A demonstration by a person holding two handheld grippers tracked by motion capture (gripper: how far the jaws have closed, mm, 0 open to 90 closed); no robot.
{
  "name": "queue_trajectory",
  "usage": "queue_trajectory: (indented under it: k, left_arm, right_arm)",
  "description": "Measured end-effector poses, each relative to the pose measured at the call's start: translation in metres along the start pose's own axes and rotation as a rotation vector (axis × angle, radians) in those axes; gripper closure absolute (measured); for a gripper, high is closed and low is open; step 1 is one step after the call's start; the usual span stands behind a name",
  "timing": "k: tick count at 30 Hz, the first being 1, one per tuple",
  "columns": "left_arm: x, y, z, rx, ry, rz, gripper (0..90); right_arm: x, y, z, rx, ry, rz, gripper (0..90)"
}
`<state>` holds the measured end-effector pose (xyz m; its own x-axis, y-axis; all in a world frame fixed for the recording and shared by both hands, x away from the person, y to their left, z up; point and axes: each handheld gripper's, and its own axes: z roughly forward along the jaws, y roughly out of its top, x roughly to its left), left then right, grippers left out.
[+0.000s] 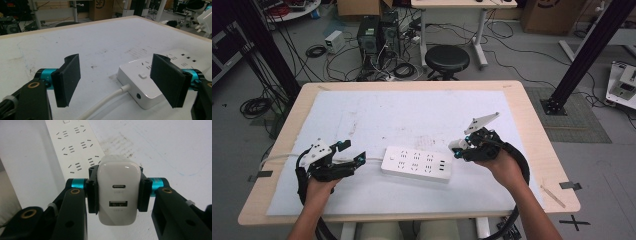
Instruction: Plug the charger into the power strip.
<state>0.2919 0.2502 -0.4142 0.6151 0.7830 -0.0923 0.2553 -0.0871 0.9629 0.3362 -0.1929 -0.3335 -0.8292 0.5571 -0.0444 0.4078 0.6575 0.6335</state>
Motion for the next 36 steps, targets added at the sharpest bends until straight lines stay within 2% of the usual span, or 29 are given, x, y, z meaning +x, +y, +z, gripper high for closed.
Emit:
queue_trajectory:
  k: [11, 14, 15, 17, 21, 27, 32, 35, 36]
  left_arm:
    - [0.003, -0.005, -0.003, -0.005, 0.000, -0.004, 24.4]
    - [0.004, -0.006, -0.004, -0.009, 0.001, -0.008, 24.4]
    - [0.005, -0.006, -0.004, -0.013, 0.001, -0.012, 24.4]
    - [0.005, -0.006, -0.005, -0.014, 0.005, -0.005, 24.4]
    - [0.006, -0.007, -0.006, -0.009, 0.001, -0.002, 24.4]
    - [0.010, -0.009, -0.008, -0.011, 0.003, -0.007, 24.4]
    - [0.012, -0.011, -0.009, -0.013, 0.004, -0.008, 24.4]
    - [0.012, -0.013, -0.009, -0.009, 0.003, -0.011, 24.4]
    - [0.012, -0.013, -0.009, -0.012, 0.005, -0.013, 24.4]
  right_arm:
    - [0.004, 0.030, 0.019, 0.062, 0.051, -0.075, 63.0]
    - [0.004, 0.033, 0.020, 0.071, 0.054, -0.079, 63.0]
    - [0.006, 0.043, 0.025, 0.083, 0.077, -0.105, 63.0]
    - [0.008, 0.049, 0.028, 0.098, 0.084, -0.131, 63.0]
    - [0.010, 0.061, 0.036, 0.133, 0.120, -0.161, 63.0]
    - [0.008, 0.065, 0.054, 0.215, 0.164, -0.197, 63.0]
    - [0.007, 0.065, 0.064, 0.255, 0.184, -0.228, 63.0]
    - [0.007, 0.065, 0.065, 0.260, 0.187, -0.236, 63.0]
    - [0.007, 0.065, 0.069, 0.285, 0.190, -0.247, 63.0]
